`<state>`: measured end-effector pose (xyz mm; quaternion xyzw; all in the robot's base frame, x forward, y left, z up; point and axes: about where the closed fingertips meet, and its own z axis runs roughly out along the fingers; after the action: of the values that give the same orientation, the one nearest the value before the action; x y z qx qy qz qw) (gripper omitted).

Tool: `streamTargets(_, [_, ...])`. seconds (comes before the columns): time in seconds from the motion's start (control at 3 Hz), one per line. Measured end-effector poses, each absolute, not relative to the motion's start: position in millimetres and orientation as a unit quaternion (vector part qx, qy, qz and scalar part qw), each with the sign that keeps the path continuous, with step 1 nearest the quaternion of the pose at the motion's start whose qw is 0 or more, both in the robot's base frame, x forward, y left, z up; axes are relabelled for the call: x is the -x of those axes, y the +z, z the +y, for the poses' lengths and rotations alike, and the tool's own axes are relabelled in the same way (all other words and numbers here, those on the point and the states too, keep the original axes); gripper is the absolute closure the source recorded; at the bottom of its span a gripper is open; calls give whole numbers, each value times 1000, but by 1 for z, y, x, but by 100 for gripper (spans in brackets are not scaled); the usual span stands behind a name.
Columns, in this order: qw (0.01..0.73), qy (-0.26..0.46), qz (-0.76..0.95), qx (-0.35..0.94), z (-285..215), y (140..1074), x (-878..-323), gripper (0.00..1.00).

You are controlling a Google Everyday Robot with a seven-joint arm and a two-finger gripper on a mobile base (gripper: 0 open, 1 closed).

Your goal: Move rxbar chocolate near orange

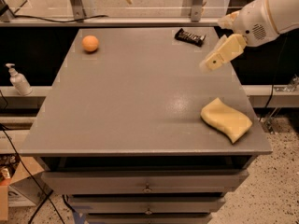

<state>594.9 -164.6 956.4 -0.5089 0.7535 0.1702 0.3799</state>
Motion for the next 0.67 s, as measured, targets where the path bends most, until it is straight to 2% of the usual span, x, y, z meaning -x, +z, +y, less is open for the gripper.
streamTargets(0.67, [439,243,747,437,-154,950,-670,0])
